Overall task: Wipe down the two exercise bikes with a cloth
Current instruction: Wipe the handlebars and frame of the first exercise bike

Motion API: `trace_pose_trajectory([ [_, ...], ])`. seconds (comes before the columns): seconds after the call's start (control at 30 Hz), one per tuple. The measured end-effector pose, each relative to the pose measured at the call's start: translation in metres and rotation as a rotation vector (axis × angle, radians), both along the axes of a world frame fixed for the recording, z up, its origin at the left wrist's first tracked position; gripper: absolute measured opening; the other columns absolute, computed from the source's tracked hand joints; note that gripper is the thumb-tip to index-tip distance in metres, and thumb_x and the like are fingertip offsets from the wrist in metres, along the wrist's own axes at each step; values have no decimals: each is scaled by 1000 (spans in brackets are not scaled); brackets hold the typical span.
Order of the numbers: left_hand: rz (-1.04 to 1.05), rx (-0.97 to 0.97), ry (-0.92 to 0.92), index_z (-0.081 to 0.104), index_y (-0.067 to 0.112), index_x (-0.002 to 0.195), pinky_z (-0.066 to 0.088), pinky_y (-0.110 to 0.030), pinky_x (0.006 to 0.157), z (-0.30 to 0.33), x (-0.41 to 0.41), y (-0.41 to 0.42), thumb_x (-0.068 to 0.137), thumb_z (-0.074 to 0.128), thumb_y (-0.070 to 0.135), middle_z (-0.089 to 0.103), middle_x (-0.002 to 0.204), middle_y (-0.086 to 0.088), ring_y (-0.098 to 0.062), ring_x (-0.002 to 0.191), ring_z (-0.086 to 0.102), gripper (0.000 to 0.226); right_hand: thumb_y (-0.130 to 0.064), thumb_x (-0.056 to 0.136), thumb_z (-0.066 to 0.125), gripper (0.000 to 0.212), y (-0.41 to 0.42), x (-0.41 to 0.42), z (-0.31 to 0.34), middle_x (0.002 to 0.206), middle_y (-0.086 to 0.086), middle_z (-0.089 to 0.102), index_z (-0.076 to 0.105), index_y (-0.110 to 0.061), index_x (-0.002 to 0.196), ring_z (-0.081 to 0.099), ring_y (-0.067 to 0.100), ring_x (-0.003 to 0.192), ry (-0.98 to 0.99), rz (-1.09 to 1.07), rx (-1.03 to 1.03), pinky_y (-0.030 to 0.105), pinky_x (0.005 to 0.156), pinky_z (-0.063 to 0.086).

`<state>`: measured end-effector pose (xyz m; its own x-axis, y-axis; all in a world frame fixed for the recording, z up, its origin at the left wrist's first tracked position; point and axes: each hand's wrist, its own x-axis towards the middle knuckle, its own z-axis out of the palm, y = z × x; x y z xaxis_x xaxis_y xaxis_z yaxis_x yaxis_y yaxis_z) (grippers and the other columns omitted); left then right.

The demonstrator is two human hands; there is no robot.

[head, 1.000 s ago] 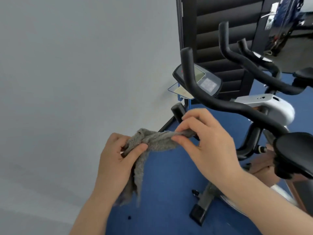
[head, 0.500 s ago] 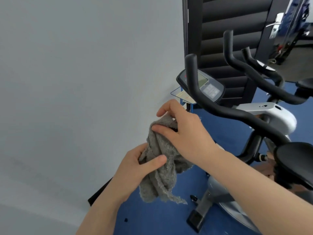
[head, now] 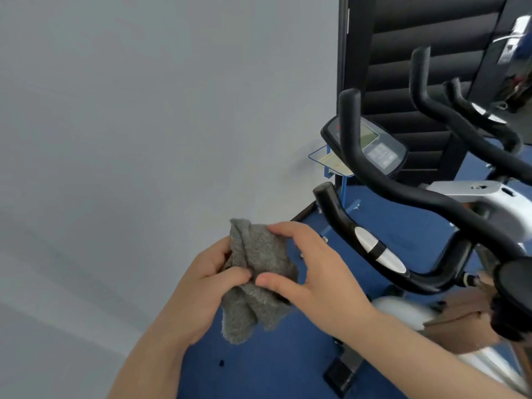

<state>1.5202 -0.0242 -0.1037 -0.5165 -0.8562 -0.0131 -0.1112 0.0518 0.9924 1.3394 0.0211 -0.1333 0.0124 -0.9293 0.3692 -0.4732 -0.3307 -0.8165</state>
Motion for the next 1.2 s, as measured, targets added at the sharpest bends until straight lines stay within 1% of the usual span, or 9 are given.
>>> trace_pose_trajectory([
  [0.2, -36, -186, -139, 70, 40, 108, 54, -20, 84, 11, -6, 7, 86, 61, 19, 74, 108, 6, -12, 102, 70, 31, -33, 84, 71, 44, -1, -5, 1, 106, -20, 63, 44, -40, 118, 66, 4, 86, -175, 5, 108, 23, 72, 54],
  [0.4, 451, -436, -453, 57, 43, 82, 45, -15, 68, 9, -3, 3, 64, 89, 28, 71, 83, 17, 3, 77, 67, 40, -25, 84, 74, 35, 4, -14, 9, 98, -23, 62, 53, -40, 108, 62, -1, 86, -165, -41, 65, 10, 67, 47],
  [0.5, 240, -532, -401, 54, 49, 116, 43, -14, 92, 5, -13, 9, 64, 91, 26, 58, 119, 25, 6, 114, 54, 68, -38, 82, 72, 23, 8, -17, 12, 92, -20, 59, 60, -39, 102, 56, -1, 92, -22, -76, 50, 11, 76, 44],
  [0.63, 16, -489, -336, 64, 49, 106, 47, -11, 79, 7, -40, 9, 78, 79, 28, 68, 102, 22, 1, 98, 64, 38, -60, 80, 55, 30, 20, -28, 16, 84, -13, 52, 61, -35, 94, 48, 1, 91, 53, -166, 15, 10, 75, 36],
  [0.83, 24, -632, -203, 63, 40, 92, 46, -12, 76, 33, -94, -18, 78, 73, 43, 64, 93, 25, 2, 92, 60, 18, -73, 77, 36, 48, 13, -80, 39, 97, -8, 53, 50, -35, 104, 50, 0, 90, 48, -446, -30, 19, 72, 42],
  [0.93, 47, -869, -350, 68, 38, 103, 36, -23, 96, 30, -126, -37, 84, 72, 40, 59, 110, 26, -1, 109, 49, 20, -56, 88, 46, 40, -6, -100, 38, 102, -9, 49, 45, -31, 119, 49, 9, 97, 139, -606, 40, 21, 69, 38],
  [1.0, 27, -960, -454, 69, 26, 119, 32, -29, 106, 19, -137, -48, 91, 67, 29, 58, 128, 12, -10, 122, 46, 29, -37, 96, 52, 40, -10, -98, 26, 121, -6, 47, 42, -23, 132, 44, 15, 116, 181, -670, 65, 21, 84, 37],
  [1.1, -43, -874, -392, 64, 22, 126, 40, -30, 103, 0, -139, -54, 98, 56, 16, 61, 125, 10, -8, 117, 53, 30, -26, 100, 46, 41, -4, -66, 3, 139, -12, 38, 35, -23, 140, 41, 5, 125, 28, -627, 6, 22, 100, 39],
  [1.2, -77, -753, -296, 57, 30, 130, 39, -14, 100, -8, -134, -57, 103, 46, 18, 57, 126, 23, 0, 121, 50, 32, -41, 99, 30, 45, -9, -39, -8, 142, -16, 42, 32, -28, 142, 46, 5, 122, 195, -596, 4, 31, 99, 39],
])
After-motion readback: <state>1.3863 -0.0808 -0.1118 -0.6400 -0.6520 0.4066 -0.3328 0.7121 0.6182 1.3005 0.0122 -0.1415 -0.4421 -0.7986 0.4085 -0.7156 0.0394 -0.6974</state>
